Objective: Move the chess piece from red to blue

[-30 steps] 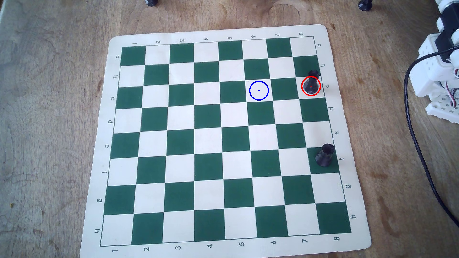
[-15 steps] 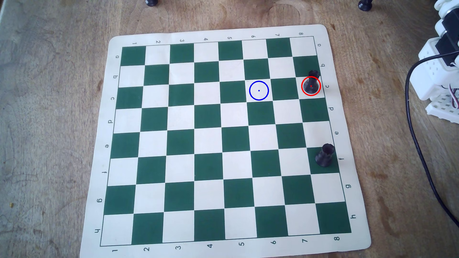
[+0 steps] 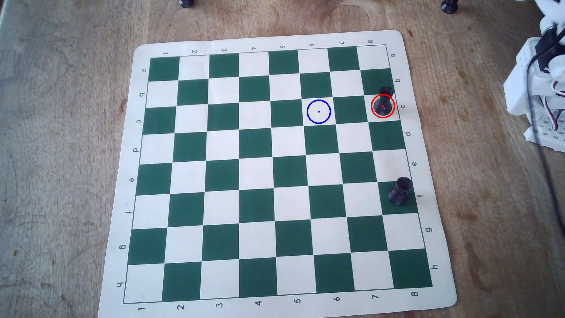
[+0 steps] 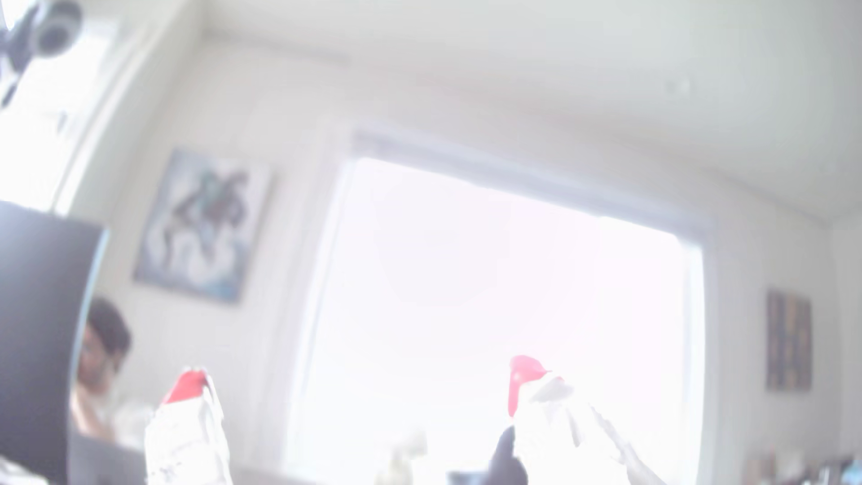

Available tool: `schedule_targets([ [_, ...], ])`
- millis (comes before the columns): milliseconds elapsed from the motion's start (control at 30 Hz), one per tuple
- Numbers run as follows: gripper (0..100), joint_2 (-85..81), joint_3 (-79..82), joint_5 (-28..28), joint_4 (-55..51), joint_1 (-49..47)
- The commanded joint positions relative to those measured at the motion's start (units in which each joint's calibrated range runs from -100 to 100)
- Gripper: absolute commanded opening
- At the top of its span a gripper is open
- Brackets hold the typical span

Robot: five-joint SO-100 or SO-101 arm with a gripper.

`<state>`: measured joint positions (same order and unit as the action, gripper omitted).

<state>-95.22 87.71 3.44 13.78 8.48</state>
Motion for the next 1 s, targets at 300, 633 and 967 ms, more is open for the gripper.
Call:
schedule_targets([
  [300, 29, 24.3, -35.9, -7.4, -72.8, 4.9],
  [633, 22, 40.2, -34.4, -6.6, -80.6, -5.1],
  [967, 29, 52.3, -31.3, -7.9, -68.8, -8.2],
])
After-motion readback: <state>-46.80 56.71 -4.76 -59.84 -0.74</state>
